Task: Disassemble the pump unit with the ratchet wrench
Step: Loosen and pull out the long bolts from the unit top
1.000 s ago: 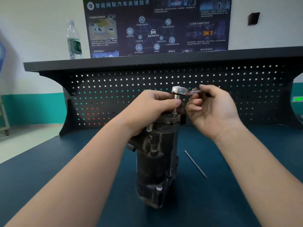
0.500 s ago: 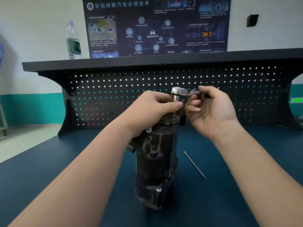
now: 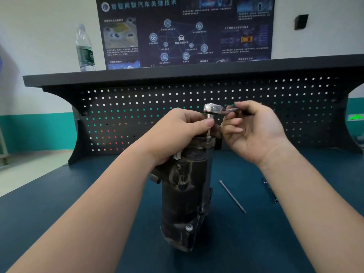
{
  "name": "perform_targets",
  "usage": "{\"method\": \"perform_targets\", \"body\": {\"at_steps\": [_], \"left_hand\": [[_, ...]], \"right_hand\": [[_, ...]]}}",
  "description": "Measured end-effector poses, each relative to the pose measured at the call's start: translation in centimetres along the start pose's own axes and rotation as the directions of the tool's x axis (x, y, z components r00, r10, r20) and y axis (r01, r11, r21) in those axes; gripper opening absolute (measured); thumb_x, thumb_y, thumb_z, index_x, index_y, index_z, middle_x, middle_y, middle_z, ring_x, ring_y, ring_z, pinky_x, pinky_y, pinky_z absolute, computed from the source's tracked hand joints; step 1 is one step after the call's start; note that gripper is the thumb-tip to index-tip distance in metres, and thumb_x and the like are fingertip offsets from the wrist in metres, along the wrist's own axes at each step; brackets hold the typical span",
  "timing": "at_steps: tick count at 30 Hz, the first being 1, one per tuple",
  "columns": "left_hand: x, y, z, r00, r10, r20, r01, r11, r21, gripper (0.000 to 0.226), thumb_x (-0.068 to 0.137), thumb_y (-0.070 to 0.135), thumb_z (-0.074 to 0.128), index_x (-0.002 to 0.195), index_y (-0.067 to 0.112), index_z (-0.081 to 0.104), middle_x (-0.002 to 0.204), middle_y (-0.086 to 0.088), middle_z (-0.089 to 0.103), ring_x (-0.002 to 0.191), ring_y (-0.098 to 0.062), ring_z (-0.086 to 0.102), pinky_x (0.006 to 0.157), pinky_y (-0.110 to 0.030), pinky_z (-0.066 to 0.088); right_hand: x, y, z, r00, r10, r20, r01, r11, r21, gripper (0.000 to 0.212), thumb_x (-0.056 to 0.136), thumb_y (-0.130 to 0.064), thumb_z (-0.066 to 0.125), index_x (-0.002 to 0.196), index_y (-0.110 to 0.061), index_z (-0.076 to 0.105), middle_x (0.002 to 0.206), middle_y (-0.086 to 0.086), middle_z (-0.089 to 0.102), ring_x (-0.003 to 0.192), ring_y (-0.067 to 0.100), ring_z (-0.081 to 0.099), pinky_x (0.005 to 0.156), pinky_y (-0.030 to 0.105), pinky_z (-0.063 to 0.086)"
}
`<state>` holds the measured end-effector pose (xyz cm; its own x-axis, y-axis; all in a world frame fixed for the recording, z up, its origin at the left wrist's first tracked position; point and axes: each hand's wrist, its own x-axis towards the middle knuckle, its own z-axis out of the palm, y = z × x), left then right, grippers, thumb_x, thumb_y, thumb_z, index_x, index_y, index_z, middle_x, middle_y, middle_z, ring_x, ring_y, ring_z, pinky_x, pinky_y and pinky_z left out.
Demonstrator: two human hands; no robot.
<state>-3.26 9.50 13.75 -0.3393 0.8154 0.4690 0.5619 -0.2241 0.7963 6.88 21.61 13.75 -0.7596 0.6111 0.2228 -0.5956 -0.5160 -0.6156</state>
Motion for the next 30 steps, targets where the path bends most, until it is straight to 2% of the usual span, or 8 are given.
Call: {"method": "perform_targets", "body": {"at_steps": [5,9,13,16,19,22,25,30], "left_hand": [[0.4,-0.4,-0.1,0.997,0.03,-0.077,-0.021,0.994,0.11,0.02,0.093,0.021,0.06,0.08,0.011,0.071,0.074,-0.002,0.069,0.068,-0.011,0.061,0.066,-0.024,0.051],[0.4,-0.5,-0.4,0.997,0.043,-0.057,-0.038,0.996,0.082,0.018,0.093,0.018,0.06,0.079,0.012,0.071,0.069,0.004,0.071,0.064,-0.005,0.064,0.058,-0.018,0.05],[0.2,-0.4,-0.3,0.999,0.03,-0.017,-0.031,0.999,-0.036,0.015,0.094,0.017,0.058,0.095,0.011,0.072,0.087,-0.004,0.072,0.078,-0.012,0.066,0.068,-0.022,0.057],[0.3,-0.4,-0.2,0.998,0.037,-0.047,-0.036,0.999,0.013,0.015,0.093,0.018,0.059,0.092,0.012,0.073,0.083,-0.001,0.073,0.076,-0.009,0.065,0.069,-0.021,0.055],[0.4,-0.4,-0.2,0.995,0.065,-0.073,-0.062,0.997,0.039,0.016,0.093,0.017,0.06,0.085,0.013,0.073,0.077,0.003,0.074,0.071,-0.005,0.066,0.063,-0.017,0.052],[0.5,-0.6,-0.4,0.994,0.075,-0.08,-0.074,0.997,0.018,0.015,0.092,0.016,0.061,0.084,0.013,0.074,0.074,0.002,0.075,0.067,-0.005,0.067,0.06,-0.017,0.052],[0.3,-0.5,-0.4,0.996,0.086,-0.033,-0.086,0.996,0.007,0.015,0.093,0.014,0.059,0.09,0.013,0.073,0.077,0.003,0.075,0.072,-0.005,0.069,0.063,-0.016,0.053],[0.4,-0.4,-0.2,0.997,0.072,-0.012,-0.071,0.995,0.074,0.018,0.094,0.013,0.057,0.105,0.003,0.067,0.096,-0.008,0.075,0.094,-0.018,0.068,0.09,-0.036,0.053]], "right_hand": [[-0.4,1.5,0.3,0.93,-0.364,0.051,0.367,0.92,-0.137,0.028,0.095,-0.015,0.051,0.067,-0.011,0.052,0.048,-0.001,0.048,0.037,0.008,0.04,0.036,0.017,0.029],[-1.6,2.7,0.8,0.497,-0.716,0.491,0.821,0.203,-0.534,0.023,0.093,-0.018,0.055,0.072,-0.024,0.049,0.053,-0.01,0.054,0.047,0.013,0.054,0.051,0.026,0.042],[-0.8,1.5,1.0,0.933,-0.361,0.017,0.36,0.925,-0.126,0.027,0.094,-0.01,0.047,0.067,-0.009,0.048,0.047,0.0,0.046,0.035,0.009,0.038,0.036,0.016,0.027],[-0.1,0.3,0.2,0.999,0.022,-0.046,-0.017,0.996,0.092,0.024,0.093,-0.012,0.046,0.07,-0.007,0.047,0.053,0.001,0.044,0.037,0.006,0.039,0.034,0.015,0.027],[-0.2,1.3,0.3,0.989,-0.143,-0.034,0.144,0.99,0.013,0.027,0.094,-0.012,0.05,0.067,-0.009,0.05,0.05,0.001,0.046,0.037,0.007,0.039,0.034,0.016,0.028],[-1.2,2.5,0.5,0.688,-0.693,0.214,0.715,0.597,-0.365,0.024,0.093,-0.014,0.055,0.069,-0.018,0.05,0.049,-0.006,0.051,0.039,0.009,0.047,0.04,0.02,0.036],[-1.5,2.9,0.3,0.434,-0.728,0.53,0.854,0.147,-0.498,0.021,0.093,-0.016,0.053,0.076,-0.025,0.045,0.054,-0.011,0.052,0.045,0.009,0.051,0.049,0.025,0.041],[-0.3,1.3,0.4,0.99,-0.14,-0.03,0.142,0.986,0.089,0.026,0.091,-0.01,0.044,0.065,-0.009,0.045,0.051,0.001,0.041,0.035,0.008,0.032,0.033,0.016,0.024]]}}
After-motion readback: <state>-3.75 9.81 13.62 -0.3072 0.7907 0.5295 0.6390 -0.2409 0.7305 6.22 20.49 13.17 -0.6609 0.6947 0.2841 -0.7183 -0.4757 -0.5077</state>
